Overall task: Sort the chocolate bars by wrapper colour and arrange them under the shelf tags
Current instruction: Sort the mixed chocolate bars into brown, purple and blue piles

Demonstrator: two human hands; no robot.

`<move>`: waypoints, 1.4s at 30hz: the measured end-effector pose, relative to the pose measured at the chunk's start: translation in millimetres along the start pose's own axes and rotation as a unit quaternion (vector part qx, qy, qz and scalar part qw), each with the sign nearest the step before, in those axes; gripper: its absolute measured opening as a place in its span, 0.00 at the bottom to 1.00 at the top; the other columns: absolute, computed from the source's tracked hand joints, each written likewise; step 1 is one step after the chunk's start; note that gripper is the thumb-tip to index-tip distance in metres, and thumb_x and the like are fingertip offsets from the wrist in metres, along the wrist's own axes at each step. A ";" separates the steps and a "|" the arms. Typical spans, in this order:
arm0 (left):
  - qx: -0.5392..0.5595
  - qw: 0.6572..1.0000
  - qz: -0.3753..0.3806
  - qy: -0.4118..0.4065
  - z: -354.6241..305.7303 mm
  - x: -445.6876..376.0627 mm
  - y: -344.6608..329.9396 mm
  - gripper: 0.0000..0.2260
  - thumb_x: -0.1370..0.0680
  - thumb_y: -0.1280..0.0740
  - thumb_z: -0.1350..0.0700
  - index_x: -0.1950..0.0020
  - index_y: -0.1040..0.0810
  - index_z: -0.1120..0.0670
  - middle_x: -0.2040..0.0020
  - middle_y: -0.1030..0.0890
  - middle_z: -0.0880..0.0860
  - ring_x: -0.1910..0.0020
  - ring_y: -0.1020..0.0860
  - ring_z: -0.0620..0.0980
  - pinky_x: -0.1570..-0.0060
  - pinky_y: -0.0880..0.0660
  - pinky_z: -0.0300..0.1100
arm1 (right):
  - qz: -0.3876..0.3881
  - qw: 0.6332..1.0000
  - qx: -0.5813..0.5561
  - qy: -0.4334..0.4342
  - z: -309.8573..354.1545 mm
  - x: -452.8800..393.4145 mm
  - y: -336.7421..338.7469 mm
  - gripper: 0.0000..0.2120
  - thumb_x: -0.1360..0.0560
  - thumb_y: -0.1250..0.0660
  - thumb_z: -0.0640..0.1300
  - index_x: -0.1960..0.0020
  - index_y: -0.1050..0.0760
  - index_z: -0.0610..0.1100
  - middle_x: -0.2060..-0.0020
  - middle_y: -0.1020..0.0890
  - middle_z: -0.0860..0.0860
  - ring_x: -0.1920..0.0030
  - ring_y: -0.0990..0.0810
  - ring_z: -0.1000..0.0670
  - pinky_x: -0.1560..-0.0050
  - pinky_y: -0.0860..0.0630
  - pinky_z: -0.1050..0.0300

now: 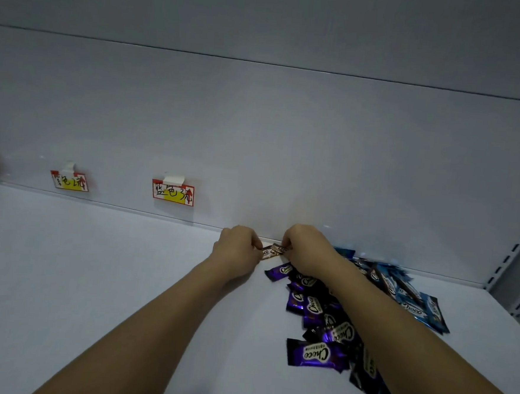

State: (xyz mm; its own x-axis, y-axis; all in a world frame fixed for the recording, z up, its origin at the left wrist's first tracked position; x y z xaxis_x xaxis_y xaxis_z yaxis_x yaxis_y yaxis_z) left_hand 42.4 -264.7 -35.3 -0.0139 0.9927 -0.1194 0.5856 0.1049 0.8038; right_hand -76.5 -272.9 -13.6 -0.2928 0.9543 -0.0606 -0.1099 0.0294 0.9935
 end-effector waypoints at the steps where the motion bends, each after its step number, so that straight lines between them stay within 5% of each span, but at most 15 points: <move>1: 0.017 1.000 0.001 0.005 0.9 0.1 1.0 0.06 0.24 0.31 0.58 0.47 0.18 0.55 0.47 0.19 0.54 0.46 0.23 0.54 0.44 0.25 0.46 | 0.004 1.000 0.003 0.005 1.9 0.2 -0.5 0.10 0.23 0.37 0.36 0.43 0.22 0.38 0.46 0.20 0.42 0.46 0.22 0.42 0.43 0.24 0.49; 6: 0.079 0.997 -0.011 0.024 7.8 2.9 11.9 0.06 0.25 0.30 0.63 0.49 0.19 0.55 0.49 0.19 0.55 0.53 0.22 0.51 0.53 0.26 0.39 | 0.007 0.999 -0.036 0.020 0.9 5.1 0.4 0.11 0.24 0.37 0.35 0.42 0.26 0.40 0.45 0.22 0.43 0.46 0.24 0.43 0.46 0.25 0.51; 11: 0.102 0.993 -0.046 0.035 7.0 21.6 25.7 0.11 0.24 0.34 0.64 0.46 0.16 0.56 0.51 0.17 0.55 0.55 0.24 0.49 0.61 0.31 0.37 | -0.095 0.986 -0.127 0.041 2.1 19.1 33.1 0.08 0.22 0.34 0.41 0.45 0.21 0.40 0.50 0.18 0.44 0.49 0.22 0.44 0.52 0.27 0.55; 13: 0.162 0.983 -0.067 0.053 3.4 30.1 33.5 0.09 0.24 0.34 0.64 0.47 0.16 0.58 0.54 0.17 0.55 0.58 0.23 0.48 0.59 0.28 0.38 | -0.137 0.956 -0.257 0.032 -14.2 32.3 56.5 0.05 0.23 0.33 0.41 0.50 0.19 0.43 0.57 0.17 0.47 0.55 0.20 0.47 0.57 0.28 0.57; 16: 0.262 0.962 -0.073 0.039 -28.3 41.0 42.9 0.07 0.22 0.34 0.63 0.48 0.17 0.59 0.59 0.17 0.55 0.63 0.22 0.48 0.61 0.24 0.38 | -0.185 0.890 -0.415 0.016 -63.3 61.5 85.1 0.04 0.23 0.32 0.41 0.51 0.19 0.46 0.58 0.16 0.52 0.56 0.18 0.51 0.53 0.23 0.60; 22: 0.386 0.922 0.037 0.006 -136.9 65.8 -17.8 0.05 0.20 0.39 0.64 0.48 0.24 0.61 0.63 0.18 0.58 0.69 0.21 0.50 0.69 0.23 0.39 | -0.225 0.848 -0.474 -0.081 -159.2 116.3 69.5 0.09 0.20 0.37 0.46 0.47 0.19 0.46 0.56 0.17 0.51 0.57 0.21 0.52 0.57 0.25 0.58; 26: 0.357 0.932 0.054 0.024 -143.7 67.2 -63.0 0.05 0.19 0.40 0.62 0.51 0.26 0.57 0.62 0.18 0.55 0.65 0.19 0.50 0.57 0.21 0.45 | -0.232 0.863 -0.444 -0.060 -173.4 126.2 63.7 0.11 0.18 0.41 0.48 0.51 0.22 0.47 0.55 0.18 0.51 0.53 0.20 0.52 0.52 0.25 0.54; 32: 0.234 0.972 -0.007 0.037 -88.5 56.0 -44.6 0.05 0.20 0.39 0.58 0.52 0.24 0.52 0.63 0.17 0.52 0.64 0.20 0.49 0.58 0.25 0.47 | -0.021 0.935 -0.352 0.020 -126.7 118.0 20.4 0.11 0.17 0.44 0.50 0.57 0.29 0.53 0.58 0.19 0.53 0.55 0.20 0.52 0.60 0.29 0.58; 38: 0.273 0.959 -0.074 0.029 -79.0 56.5 -13.9 0.06 0.20 0.39 0.62 0.53 0.24 0.55 0.61 0.17 0.54 0.62 0.20 0.50 0.58 0.25 0.46 | -0.058 0.942 -0.331 -0.007 -150.9 122.1 35.9 0.12 0.17 0.44 0.49 0.53 0.23 0.47 0.59 0.18 0.53 0.58 0.22 0.52 0.57 0.28 0.55; 42: 0.368 0.920 0.116 -0.064 -126.2 71.9 -42.2 0.06 0.19 0.41 0.64 0.51 0.25 0.59 0.57 0.15 0.59 0.55 0.16 0.53 0.56 0.20 0.39 | -0.152 0.904 -0.400 -0.006 -155.3 125.5 51.5 0.11 0.17 0.45 0.50 0.50 0.24 0.49 0.54 0.17 0.56 0.52 0.20 0.54 0.51 0.26 0.54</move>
State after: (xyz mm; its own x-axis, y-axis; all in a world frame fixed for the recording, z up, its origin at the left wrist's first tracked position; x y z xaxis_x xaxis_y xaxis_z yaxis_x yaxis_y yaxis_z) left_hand -85.6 -190.2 -4.2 0.2484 0.9635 -0.0996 0.9521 -0.2239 0.2085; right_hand -266.4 -197.8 15.0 -0.1238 0.9416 -0.3132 -0.8362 0.0709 0.5438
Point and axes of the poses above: each hand's wrist, its own x-axis away from the middle knuckle, its own y-axis out of the back of the hand, z = x × y, the point moved 10 cm from there along -x, towards the middle knuckle
